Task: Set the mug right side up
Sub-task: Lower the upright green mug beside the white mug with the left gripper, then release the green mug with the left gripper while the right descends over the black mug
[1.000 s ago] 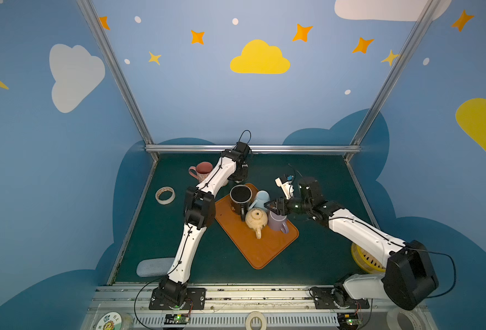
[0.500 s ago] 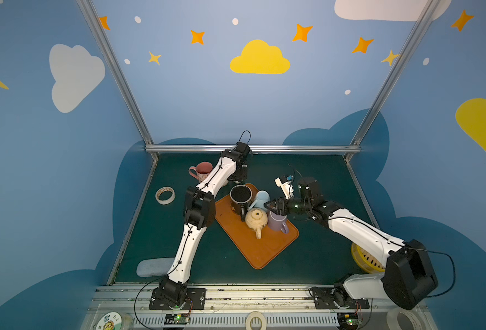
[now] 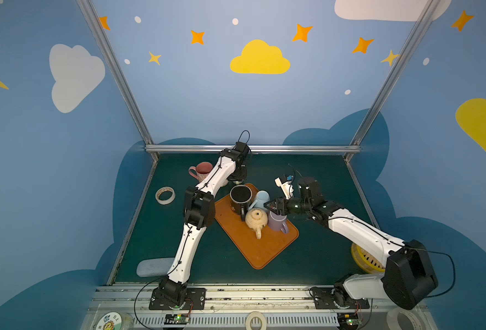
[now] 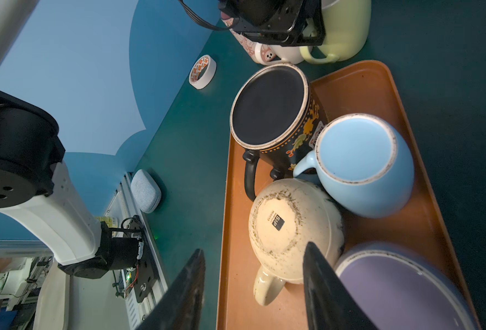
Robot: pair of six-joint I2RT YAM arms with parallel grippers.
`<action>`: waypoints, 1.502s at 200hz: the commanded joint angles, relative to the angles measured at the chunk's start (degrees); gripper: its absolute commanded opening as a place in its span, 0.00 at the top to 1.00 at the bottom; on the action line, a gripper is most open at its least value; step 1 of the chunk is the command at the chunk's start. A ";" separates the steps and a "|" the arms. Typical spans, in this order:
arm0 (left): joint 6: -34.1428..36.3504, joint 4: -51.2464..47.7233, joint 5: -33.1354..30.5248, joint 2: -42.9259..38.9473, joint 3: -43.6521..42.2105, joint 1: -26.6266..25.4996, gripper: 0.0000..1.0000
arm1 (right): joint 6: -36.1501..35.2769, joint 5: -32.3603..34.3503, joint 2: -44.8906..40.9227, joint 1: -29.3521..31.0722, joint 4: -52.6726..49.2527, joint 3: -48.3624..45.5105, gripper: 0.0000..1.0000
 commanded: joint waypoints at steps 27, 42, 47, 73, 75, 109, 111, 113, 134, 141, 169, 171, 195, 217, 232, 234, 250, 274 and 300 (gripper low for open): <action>-0.33 -1.53 -0.06 0.12 1.37 0.04 0.69 | -0.34 -0.97 -0.41 0.25 1.55 0.95 0.50; -0.28 -1.70 -0.06 -0.05 1.41 0.08 0.67 | -0.28 -1.03 -0.43 0.25 1.57 0.93 0.50; -0.31 -1.84 -0.06 -0.13 1.37 0.07 0.66 | -0.26 -1.07 -0.43 0.25 1.56 0.97 0.50; 0.03 -2.13 0.20 -1.04 1.37 -0.19 0.61 | -0.33 -0.99 -0.68 0.25 1.50 1.01 0.50; 0.07 -2.14 0.25 -1.13 1.37 -0.18 0.60 | -0.29 -1.05 -0.76 0.25 1.45 0.98 0.50; 0.74 -2.33 0.80 -3.56 1.37 -0.45 0.53 | -0.25 -0.82 -1.38 0.25 0.66 1.39 0.50; 0.78 -2.34 0.82 -3.74 1.37 -0.49 0.53 | -0.32 -0.77 -1.46 0.25 0.58 1.40 0.50; 0.72 -2.37 0.89 -3.92 1.37 -0.54 0.52 | -0.27 -0.67 -1.55 0.25 0.51 1.41 0.50; 0.95 -2.15 0.76 -6.10 1.45 -0.62 0.51 | -0.21 -0.13 -2.30 0.25 -0.49 1.84 0.50; 0.90 -2.06 0.65 -6.80 1.41 -0.69 0.50 | -0.17 0.06 -2.45 0.25 -0.91 2.14 0.50; 0.80 -2.46 1.08 -9.83 1.69 -0.77 0.48 | -0.26 2.10 -3.65 0.83 -3.55 3.44 0.49; 0.79 -2.53 1.15 -10.05 1.69 -0.77 0.47 | -0.30 2.36 -3.74 0.88 -3.90 3.54 0.49; 2.43 -3.65 3.62 -13.05 1.46 -1.18 0.44 | -0.52 6.81 -4.22 2.59 -8.08 5.36 0.48; 3.42 -4.06 4.68 -16.77 -0.39 -1.66 0.43 | -1.04 13.08 -4.22 5.39 -13.13 7.85 0.48; 3.13 -1.90 5.21 -21.32 -5.27 -1.98 0.42 | -1.15 18.52 -3.70 7.98 -17.09 10.15 0.48; 2.98 -1.55 5.30 -21.98 -6.25 -1.97 0.42 | -1.14 19.23 -3.51 8.46 -17.55 10.47 0.48; 1.92 3.56 6.04 -28.69 -14.98 -2.04 0.41 | -0.87 24.87 -2.52 11.71 -20.98 12.84 0.47; 0.13 10.95 6.87 -39.02 -28.56 -2.06 0.37 | 0.92 31.82 -0.37 15.88 -24.87 15.69 0.47; -0.99 17.04 7.35 -49.73 -41.56 -2.07 0.33 | 2.75 37.50 2.92 19.89 -28.20 18.71 0.46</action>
